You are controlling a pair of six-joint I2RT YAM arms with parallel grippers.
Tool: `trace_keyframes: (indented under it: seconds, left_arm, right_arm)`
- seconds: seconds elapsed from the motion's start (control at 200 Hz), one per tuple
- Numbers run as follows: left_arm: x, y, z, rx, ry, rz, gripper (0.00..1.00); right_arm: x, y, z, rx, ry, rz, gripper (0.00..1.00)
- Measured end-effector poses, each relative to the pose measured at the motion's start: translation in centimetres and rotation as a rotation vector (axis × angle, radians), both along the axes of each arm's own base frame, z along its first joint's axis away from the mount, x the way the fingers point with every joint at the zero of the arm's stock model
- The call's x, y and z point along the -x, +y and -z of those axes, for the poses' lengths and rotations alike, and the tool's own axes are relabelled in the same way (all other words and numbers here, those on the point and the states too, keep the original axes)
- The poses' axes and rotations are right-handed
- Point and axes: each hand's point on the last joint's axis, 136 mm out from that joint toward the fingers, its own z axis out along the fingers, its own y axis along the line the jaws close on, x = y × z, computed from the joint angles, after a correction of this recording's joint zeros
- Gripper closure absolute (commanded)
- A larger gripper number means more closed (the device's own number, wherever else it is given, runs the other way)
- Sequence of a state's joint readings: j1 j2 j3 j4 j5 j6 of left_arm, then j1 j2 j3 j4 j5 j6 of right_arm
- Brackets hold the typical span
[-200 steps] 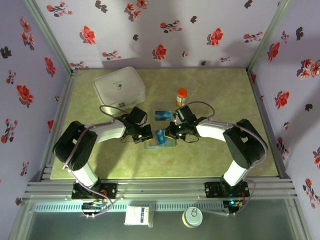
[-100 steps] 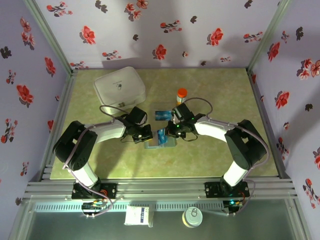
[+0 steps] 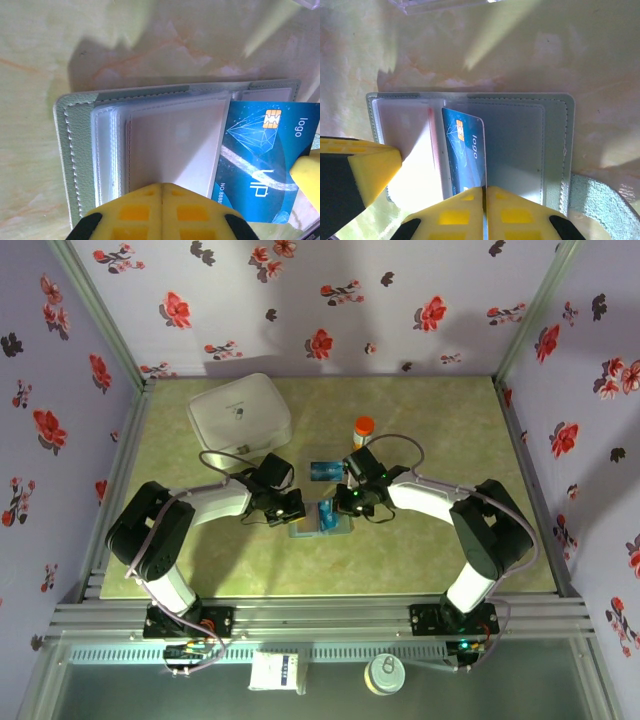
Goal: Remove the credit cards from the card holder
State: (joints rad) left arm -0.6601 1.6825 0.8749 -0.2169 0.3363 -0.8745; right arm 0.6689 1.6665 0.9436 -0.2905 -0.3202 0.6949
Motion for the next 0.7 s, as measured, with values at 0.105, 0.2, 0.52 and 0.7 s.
trace_keyframes:
  seconds: [0.105, 0.2, 0.52, 0.7]
  left_arm:
    - [0.0, -0.01, 0.0, 0.003, 0.001, 0.006, 1.0]
    - [0.01, -0.05, 0.01, 0.005, 0.001, 0.013, 1.0]
    - [0.03, -0.37, 0.02, 0.014, 0.009, 0.027, 1.0]
    - [0.06, -0.48, 0.03, 0.017, 0.014, 0.03, 1.0]
  right_arm:
    - [0.18, 0.18, -0.02, -0.002, 0.001, -0.007, 0.85]
    - [0.5, 0.47, -0.03, -0.006, 0.006, -0.016, 0.86]
    - [0.91, 0.81, -0.08, -0.014, 0.015, -0.028, 0.85]
    - [0.98, 0.85, -0.2, -0.011, 0.025, -0.03, 0.9]
